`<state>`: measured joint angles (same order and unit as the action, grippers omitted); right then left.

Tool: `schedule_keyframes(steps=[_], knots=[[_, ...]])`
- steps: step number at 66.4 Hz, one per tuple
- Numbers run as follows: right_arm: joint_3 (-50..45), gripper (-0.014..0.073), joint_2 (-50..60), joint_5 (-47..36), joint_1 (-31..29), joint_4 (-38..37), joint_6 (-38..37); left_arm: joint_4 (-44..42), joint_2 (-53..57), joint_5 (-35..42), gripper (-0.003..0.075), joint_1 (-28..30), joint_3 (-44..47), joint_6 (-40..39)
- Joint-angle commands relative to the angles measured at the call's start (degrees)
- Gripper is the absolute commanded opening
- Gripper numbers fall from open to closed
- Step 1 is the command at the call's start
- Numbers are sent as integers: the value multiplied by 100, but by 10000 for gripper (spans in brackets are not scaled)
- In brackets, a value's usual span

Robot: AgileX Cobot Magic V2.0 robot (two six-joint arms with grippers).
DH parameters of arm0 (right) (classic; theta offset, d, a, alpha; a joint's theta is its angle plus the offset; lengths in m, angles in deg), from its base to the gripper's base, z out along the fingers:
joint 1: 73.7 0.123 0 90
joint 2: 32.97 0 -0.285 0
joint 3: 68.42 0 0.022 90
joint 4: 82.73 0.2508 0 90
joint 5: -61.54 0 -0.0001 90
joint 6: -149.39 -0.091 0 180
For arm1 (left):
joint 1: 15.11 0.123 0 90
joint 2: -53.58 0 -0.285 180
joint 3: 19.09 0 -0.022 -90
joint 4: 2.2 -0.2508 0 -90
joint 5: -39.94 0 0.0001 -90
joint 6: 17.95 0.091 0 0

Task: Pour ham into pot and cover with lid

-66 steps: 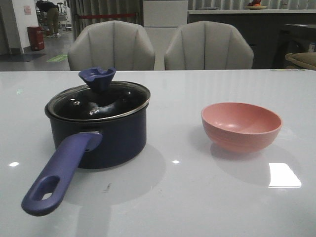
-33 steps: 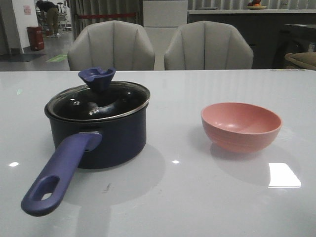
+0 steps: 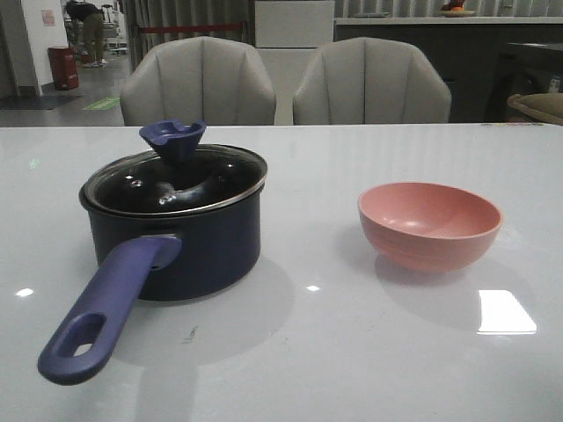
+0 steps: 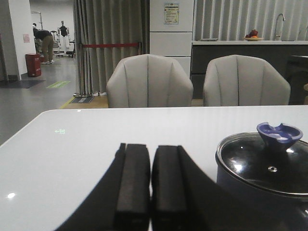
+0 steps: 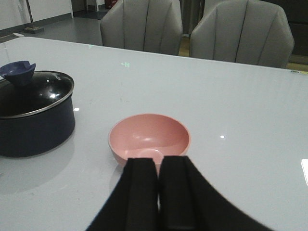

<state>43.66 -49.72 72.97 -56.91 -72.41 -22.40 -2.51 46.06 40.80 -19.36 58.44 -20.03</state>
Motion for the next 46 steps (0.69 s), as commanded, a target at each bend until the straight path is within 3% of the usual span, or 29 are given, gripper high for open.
schedule_keyframes(steps=[1, 32, 46], knots=[[166, 167, -45, -436, 11, -7, 50, -4, 101, 421, 120, 13, 121, -61], [97, 167, -27, -622, -27, -49, 50, -4, 101, 421, 121, 13, 121, -61], [-180, 167, 407, -848, -796, -535, -478, -4, 101, 421, 120, 13, 121, -61]])
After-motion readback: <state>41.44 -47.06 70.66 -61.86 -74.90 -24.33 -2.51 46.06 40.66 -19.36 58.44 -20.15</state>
